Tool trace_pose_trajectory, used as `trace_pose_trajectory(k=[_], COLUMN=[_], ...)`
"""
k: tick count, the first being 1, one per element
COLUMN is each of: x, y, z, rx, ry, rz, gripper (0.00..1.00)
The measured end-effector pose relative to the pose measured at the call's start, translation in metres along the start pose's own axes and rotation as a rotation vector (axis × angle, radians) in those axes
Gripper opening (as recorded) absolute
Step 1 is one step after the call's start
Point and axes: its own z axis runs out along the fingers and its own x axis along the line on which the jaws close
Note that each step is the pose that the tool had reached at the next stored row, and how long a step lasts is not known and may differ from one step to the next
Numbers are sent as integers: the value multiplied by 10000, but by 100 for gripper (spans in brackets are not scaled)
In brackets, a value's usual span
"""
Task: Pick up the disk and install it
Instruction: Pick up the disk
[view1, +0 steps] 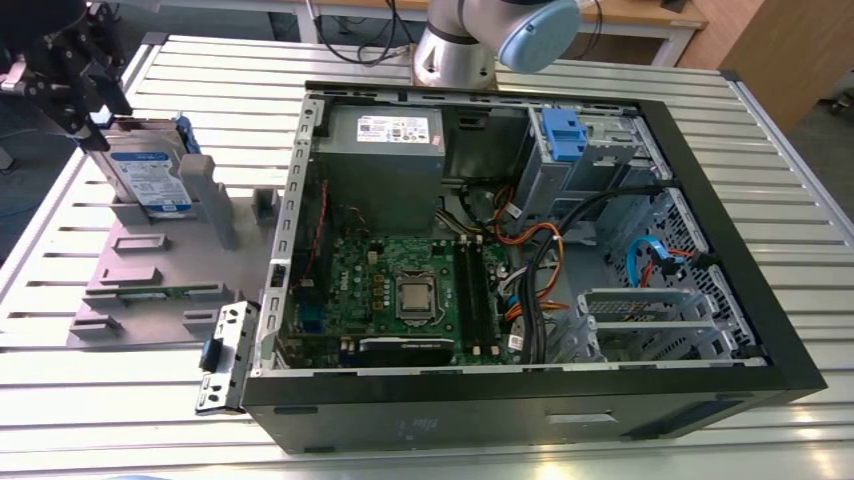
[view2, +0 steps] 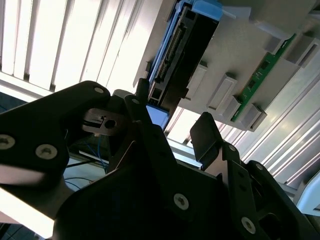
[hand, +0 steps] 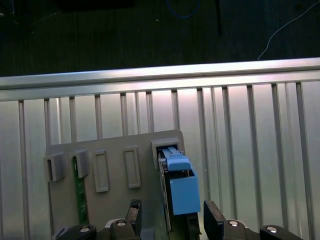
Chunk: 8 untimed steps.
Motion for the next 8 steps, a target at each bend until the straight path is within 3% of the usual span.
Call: trace_pose_trajectory(k=[8], x=[1], y=[11], z=[30], rx=[1], ry=[0], rz=[0], gripper=[60])
